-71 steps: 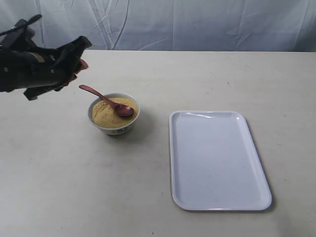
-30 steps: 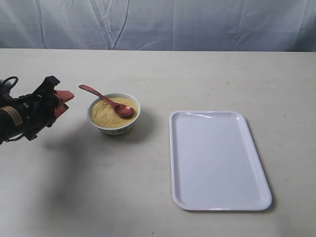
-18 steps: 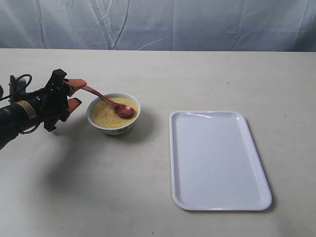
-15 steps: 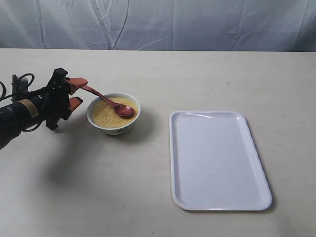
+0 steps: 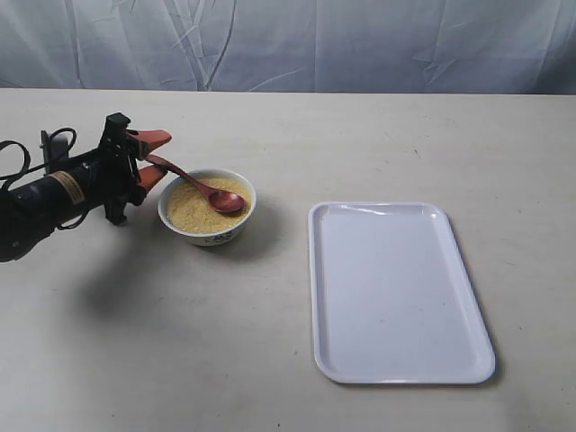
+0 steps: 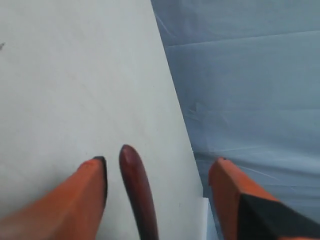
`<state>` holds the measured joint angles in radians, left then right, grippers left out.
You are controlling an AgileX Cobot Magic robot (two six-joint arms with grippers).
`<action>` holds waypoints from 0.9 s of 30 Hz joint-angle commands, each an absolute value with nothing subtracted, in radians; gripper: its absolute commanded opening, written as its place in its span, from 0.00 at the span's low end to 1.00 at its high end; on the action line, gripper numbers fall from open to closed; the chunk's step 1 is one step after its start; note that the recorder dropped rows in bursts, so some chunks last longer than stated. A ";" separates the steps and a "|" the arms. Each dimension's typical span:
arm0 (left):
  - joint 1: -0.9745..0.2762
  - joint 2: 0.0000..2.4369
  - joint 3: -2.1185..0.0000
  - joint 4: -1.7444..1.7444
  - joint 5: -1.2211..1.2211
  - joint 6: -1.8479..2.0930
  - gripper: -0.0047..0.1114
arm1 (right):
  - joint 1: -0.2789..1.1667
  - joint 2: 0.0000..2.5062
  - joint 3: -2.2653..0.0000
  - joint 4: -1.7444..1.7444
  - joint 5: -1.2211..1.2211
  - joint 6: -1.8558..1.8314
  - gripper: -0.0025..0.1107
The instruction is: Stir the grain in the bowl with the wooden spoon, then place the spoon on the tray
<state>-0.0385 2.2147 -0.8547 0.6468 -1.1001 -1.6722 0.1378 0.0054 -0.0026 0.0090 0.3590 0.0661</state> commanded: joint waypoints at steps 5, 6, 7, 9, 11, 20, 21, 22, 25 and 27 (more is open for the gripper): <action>-0.038 2.245 -0.855 0.731 -1.077 -1.743 0.38 | 0.140 0.000 0.000 0.008 0.352 0.063 0.02; -0.038 2.245 -0.855 0.736 -1.077 -1.755 0.34 | 0.140 0.000 0.000 0.008 0.352 0.063 0.02; -0.038 2.245 -0.855 0.737 -1.077 -1.760 0.30 | 0.140 0.000 0.000 0.008 0.352 0.063 0.02; -0.038 2.245 -0.855 0.737 -1.077 -1.781 0.23 | 0.140 0.000 0.000 0.008 0.352 0.063 0.02; -0.038 2.245 -0.855 0.734 -1.082 -1.781 0.16 | 0.140 0.000 0.000 0.008 0.352 0.063 0.02; -0.038 2.245 -0.855 0.696 -1.221 -1.807 0.04 | 0.140 0.000 0.000 0.008 0.352 0.063 0.02; -0.038 2.245 -0.855 0.685 -1.221 -1.807 0.04 | 0.140 0.000 0.000 0.008 0.352 0.063 0.02; -0.038 2.245 -0.855 0.676 -1.221 -1.807 0.04 | 0.140 0.000 0.000 0.008 0.352 0.063 0.02; -0.038 2.215 -0.855 0.693 -1.221 -1.815 0.04 | 0.140 0.000 0.000 0.008 0.352 0.063 0.02; -0.038 2.184 -0.855 0.708 -1.221 -1.802 0.04 | 0.140 0.000 0.000 0.008 0.352 0.063 0.02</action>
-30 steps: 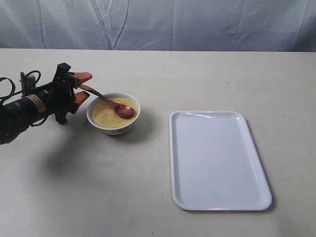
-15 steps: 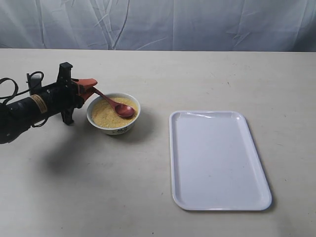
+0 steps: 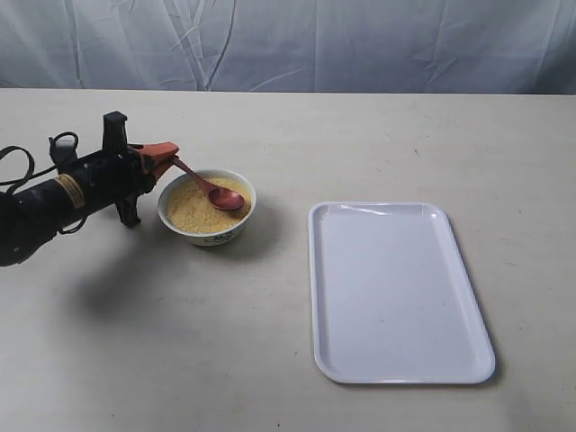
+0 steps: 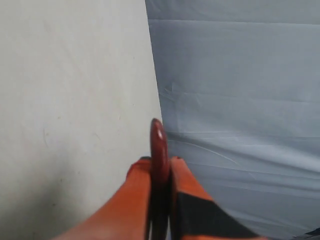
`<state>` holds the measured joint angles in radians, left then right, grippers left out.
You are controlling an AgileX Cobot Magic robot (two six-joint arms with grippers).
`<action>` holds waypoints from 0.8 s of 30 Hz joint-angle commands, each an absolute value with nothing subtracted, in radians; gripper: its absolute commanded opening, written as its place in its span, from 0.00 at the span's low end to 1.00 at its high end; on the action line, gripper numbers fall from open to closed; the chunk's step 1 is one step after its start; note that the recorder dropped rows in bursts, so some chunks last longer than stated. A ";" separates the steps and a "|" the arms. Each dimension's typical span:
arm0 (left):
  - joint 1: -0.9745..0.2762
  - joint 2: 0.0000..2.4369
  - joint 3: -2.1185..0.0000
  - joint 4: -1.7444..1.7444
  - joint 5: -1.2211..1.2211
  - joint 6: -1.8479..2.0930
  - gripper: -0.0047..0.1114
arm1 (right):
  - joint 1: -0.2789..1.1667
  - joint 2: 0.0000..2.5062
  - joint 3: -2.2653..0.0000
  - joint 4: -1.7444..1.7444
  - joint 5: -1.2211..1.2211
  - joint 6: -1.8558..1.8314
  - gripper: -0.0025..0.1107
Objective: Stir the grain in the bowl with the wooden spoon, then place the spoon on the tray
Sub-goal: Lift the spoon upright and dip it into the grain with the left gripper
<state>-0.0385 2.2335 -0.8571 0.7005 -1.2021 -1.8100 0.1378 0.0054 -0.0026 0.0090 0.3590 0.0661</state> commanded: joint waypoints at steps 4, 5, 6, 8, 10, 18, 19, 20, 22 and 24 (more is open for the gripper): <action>-0.038 2.101 -0.855 0.739 -1.221 -1.744 0.04 | 0.140 0.000 0.000 0.008 0.352 0.063 0.02; -0.038 2.072 -0.855 0.752 -1.221 -1.719 0.04 | 0.140 0.000 0.000 0.008 0.352 0.063 0.02; -0.038 2.041 -0.855 0.767 -1.221 -1.689 0.04 | 0.140 0.000 0.000 0.008 0.352 0.063 0.02; -0.038 1.969 -0.855 0.801 -1.168 -1.637 0.04 | 0.140 0.000 0.000 0.008 0.352 0.063 0.02; -0.038 1.897 -0.855 0.842 -1.046 -1.571 0.04 | 0.140 0.000 0.000 0.008 0.352 0.063 0.02; -0.088 1.639 -0.855 0.886 -0.579 -1.228 0.04 | 0.140 0.000 0.000 0.008 0.352 0.063 0.02; -0.094 1.636 -0.855 0.883 -0.573 -1.196 0.04 | 0.140 0.000 0.000 0.008 0.352 0.063 0.02; -0.103 1.636 -0.855 0.885 -0.573 -1.182 0.04 | 0.140 0.000 0.000 0.008 0.352 0.063 0.02; -0.125 1.651 -0.855 0.889 -0.568 -1.145 0.04 | 0.140 0.000 0.000 0.008 0.352 0.063 0.02; -0.150 1.673 -0.855 0.889 -0.568 -1.112 0.04 | 0.140 0.000 0.000 0.008 0.352 0.063 0.02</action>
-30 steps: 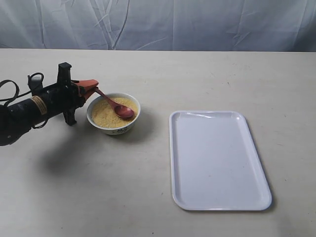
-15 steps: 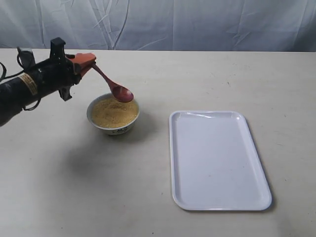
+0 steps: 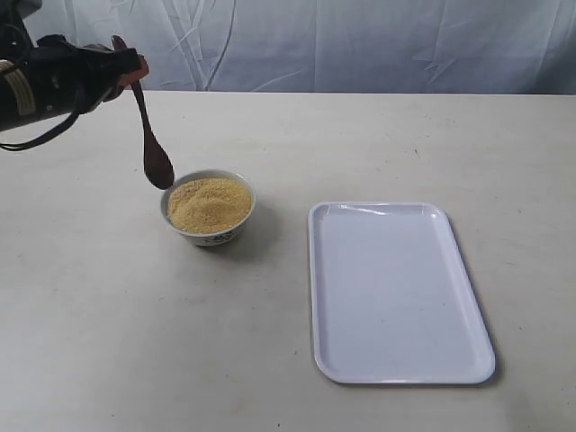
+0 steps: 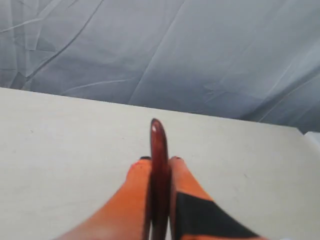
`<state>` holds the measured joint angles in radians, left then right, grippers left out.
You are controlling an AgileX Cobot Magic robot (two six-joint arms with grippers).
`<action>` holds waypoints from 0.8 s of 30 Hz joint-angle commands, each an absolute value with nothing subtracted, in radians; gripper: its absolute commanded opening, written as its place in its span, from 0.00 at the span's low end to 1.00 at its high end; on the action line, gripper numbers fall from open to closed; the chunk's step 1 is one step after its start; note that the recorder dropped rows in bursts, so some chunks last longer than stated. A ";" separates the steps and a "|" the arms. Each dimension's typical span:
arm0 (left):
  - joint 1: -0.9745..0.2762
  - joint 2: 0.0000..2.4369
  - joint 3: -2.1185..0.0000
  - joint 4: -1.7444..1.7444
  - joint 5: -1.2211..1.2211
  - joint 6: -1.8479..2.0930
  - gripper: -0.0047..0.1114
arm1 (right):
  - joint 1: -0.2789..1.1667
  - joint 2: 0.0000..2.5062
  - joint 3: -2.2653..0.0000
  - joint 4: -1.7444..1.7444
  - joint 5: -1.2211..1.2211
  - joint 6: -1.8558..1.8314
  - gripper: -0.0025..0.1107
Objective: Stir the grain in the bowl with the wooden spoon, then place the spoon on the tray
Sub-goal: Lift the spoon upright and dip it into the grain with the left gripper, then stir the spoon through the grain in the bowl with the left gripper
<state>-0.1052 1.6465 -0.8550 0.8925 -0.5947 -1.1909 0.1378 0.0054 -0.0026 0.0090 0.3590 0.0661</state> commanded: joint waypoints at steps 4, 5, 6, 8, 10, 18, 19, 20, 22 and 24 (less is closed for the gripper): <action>-0.193 1.727 -0.855 0.841 -0.582 -1.057 0.04 | 0.140 0.000 0.000 0.008 0.352 0.063 0.02; -0.200 1.740 -0.855 0.821 -0.584 -1.044 0.04 | 0.140 0.000 0.000 0.008 0.352 0.063 0.02; -0.206 1.753 -0.855 0.800 -0.587 -1.028 0.04 | 0.140 0.000 0.000 0.008 0.352 0.063 0.02; -0.216 1.777 -0.855 0.783 -0.589 -1.006 0.04 | 0.140 0.000 0.000 0.008 0.352 0.063 0.02; -0.220 1.804 -0.855 0.776 -0.591 -1.010 0.04 | 0.140 0.000 0.000 0.008 0.352 0.063 0.02; -0.220 1.851 -0.855 0.744 -0.757 -1.097 0.04 | 0.140 0.000 0.000 0.008 0.352 0.063 0.02; -0.220 1.849 -0.855 0.744 -0.774 -1.097 0.04 | 0.140 0.000 0.000 0.008 0.352 0.063 0.02; -0.220 1.843 -0.855 0.742 -0.781 -1.097 0.04 | 0.140 0.000 0.000 0.008 0.352 0.063 0.02; -0.215 1.832 -0.855 0.732 -0.751 -1.097 0.04 | 0.140 0.000 0.000 0.008 0.352 0.063 0.02; -0.201 1.809 -0.855 0.725 -0.701 -1.091 0.04 | 0.140 0.000 0.000 0.008 0.352 0.063 0.02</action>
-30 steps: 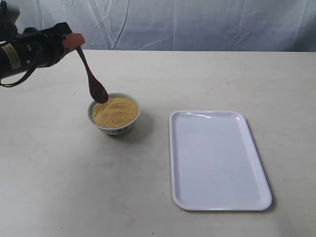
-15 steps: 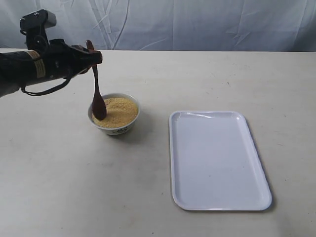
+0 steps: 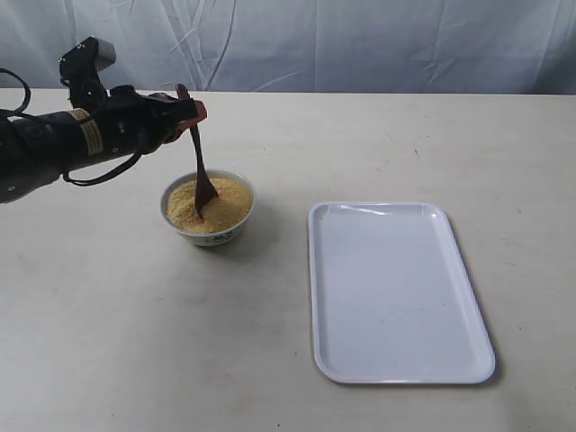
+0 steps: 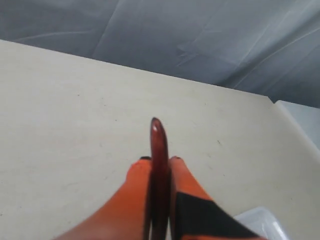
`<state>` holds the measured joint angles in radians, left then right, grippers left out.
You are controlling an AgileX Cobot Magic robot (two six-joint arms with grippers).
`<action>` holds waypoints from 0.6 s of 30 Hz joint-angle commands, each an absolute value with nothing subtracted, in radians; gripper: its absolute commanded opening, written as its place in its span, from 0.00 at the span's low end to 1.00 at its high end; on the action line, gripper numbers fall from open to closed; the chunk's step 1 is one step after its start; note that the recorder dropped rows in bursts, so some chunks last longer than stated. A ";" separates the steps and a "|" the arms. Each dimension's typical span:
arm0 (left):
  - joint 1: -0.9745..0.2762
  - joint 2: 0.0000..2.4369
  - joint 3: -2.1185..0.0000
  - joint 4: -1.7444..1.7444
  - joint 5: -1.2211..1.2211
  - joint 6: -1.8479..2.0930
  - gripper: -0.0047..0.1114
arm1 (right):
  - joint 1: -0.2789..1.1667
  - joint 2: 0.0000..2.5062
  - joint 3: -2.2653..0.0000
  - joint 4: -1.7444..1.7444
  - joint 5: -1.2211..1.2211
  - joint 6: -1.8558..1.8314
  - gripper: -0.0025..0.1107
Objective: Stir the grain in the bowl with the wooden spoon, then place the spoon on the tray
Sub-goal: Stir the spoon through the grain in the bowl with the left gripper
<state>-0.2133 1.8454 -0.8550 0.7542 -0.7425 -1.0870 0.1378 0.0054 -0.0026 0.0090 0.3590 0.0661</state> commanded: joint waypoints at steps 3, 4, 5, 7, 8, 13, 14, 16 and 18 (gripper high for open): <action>-0.175 1.790 -0.855 0.731 -0.696 -1.047 0.04 | 0.140 0.000 0.000 0.008 0.352 0.063 0.02; -0.168 1.786 -0.855 0.725 -0.703 -0.985 0.04 | 0.140 0.000 0.000 0.008 0.352 0.063 0.02; -0.166 1.784 -0.855 0.717 -0.699 -0.935 0.04 | 0.140 0.000 0.000 0.008 0.352 0.063 0.02; -0.166 1.796 -0.855 0.689 -0.672 -0.830 0.04 | 0.140 0.000 0.000 0.008 0.352 0.063 0.02; -0.171 1.820 -0.855 0.680 -0.672 -0.832 0.04 | 0.140 0.000 0.000 0.008 0.352 0.063 0.02; -0.201 1.873 -0.855 0.689 -0.704 -0.865 0.04 | 0.140 0.000 0.000 0.008 0.352 0.063 0.02; -0.211 1.878 -0.855 0.701 -0.722 -0.901 0.04 | 0.140 0.000 0.000 0.008 0.352 0.063 0.02; -0.229 1.879 -0.855 0.722 -0.748 -0.930 0.04 | 0.140 0.000 0.000 0.008 0.352 0.063 0.02; -0.231 1.867 -0.855 0.733 -0.769 -0.932 0.04 | 0.140 0.000 0.000 0.008 0.352 0.063 0.02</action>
<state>-0.2211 1.8751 -0.8550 0.7151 -0.7275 -0.9114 0.1378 0.0054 -0.0026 0.0090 0.3590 0.0661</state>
